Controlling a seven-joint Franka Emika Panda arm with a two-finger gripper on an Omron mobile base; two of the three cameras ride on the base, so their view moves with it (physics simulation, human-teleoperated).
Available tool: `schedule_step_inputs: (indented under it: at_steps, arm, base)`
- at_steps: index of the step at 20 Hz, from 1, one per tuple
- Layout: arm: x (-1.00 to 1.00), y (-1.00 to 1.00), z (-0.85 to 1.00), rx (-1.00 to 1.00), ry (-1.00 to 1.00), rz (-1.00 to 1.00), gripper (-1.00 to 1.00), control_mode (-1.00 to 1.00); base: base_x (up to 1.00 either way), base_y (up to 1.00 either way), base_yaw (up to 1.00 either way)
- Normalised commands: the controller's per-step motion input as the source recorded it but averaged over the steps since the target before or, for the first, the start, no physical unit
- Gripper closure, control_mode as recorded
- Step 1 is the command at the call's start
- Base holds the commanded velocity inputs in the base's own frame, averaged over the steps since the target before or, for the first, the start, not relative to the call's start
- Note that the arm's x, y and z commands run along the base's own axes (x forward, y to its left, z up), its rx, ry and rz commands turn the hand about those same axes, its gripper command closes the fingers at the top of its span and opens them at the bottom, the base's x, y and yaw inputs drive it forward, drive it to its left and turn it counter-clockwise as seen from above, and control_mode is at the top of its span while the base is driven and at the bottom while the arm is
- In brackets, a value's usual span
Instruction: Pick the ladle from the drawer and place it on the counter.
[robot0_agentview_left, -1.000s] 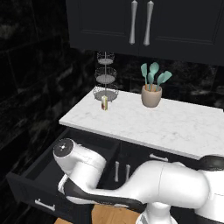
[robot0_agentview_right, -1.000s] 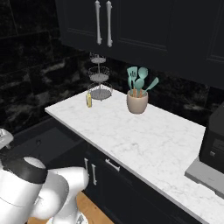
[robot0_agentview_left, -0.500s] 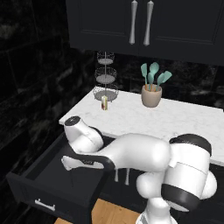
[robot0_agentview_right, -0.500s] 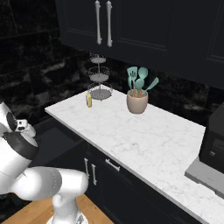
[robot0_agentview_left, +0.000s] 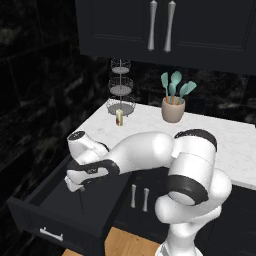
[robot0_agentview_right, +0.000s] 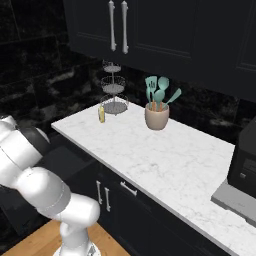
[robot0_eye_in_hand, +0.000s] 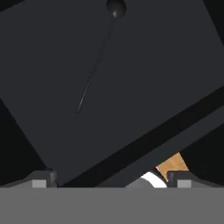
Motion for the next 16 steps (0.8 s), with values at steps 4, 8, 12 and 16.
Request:
schedule_step_inputs:
  at_steps: [4, 8, 12, 16]
  arm:
    - [0.15, 0.15, -0.38, 0.0, 0.0, 0.0, -1.0, -1.0]
    - [0.25, 0.22, -0.55, 0.0, 0.0, -0.01, -1.0, -1.0]
    - [0.27, 0.2, -0.43, 0.0, 0.0, -0.01, -1.0, -1.0]
    - [0.1, 0.38, -0.26, -0.01, 0.0, -0.02, -1.0, -1.0]
  base:
    - [0.0, 0.0, 0.0]
    - [0.0, 0.0, 0.0]
    - [0.0, 0.0, 0.0]
    - [0.0, 0.0, 0.0]
